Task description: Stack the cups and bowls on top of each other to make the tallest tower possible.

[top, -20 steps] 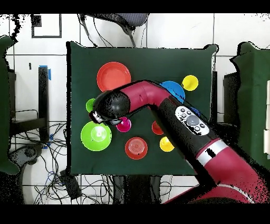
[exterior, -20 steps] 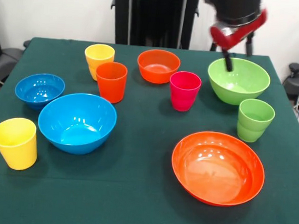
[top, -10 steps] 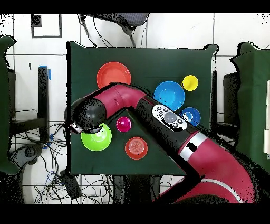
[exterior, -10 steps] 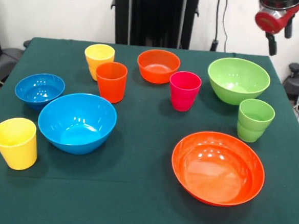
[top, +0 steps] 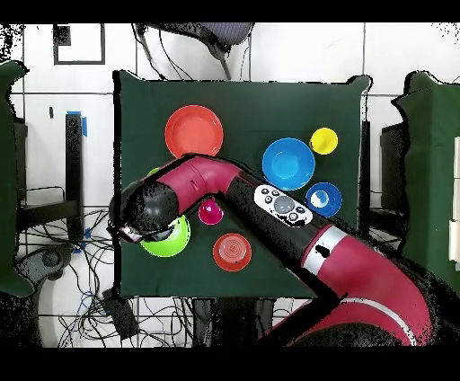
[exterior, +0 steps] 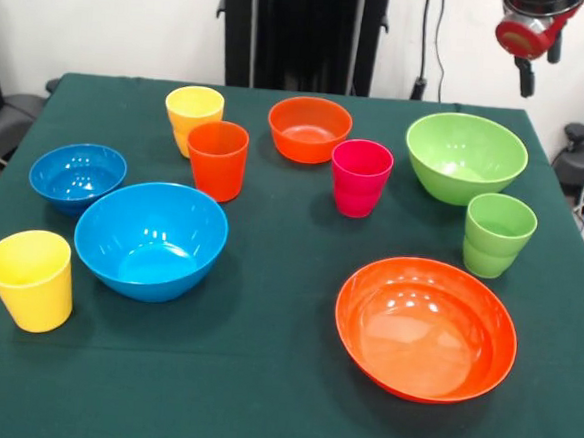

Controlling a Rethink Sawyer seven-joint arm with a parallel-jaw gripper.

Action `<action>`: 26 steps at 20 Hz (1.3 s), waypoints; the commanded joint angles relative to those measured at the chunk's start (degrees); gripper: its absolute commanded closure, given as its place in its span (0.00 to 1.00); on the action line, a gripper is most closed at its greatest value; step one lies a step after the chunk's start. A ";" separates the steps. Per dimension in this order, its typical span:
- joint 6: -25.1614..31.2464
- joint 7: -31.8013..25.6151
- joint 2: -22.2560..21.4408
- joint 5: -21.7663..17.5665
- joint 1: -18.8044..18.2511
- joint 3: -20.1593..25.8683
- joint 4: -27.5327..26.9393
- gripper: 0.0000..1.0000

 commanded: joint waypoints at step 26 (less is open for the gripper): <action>-11.74 -10.64 4.37 -24.27 0.11 -3.98 5.65 0.00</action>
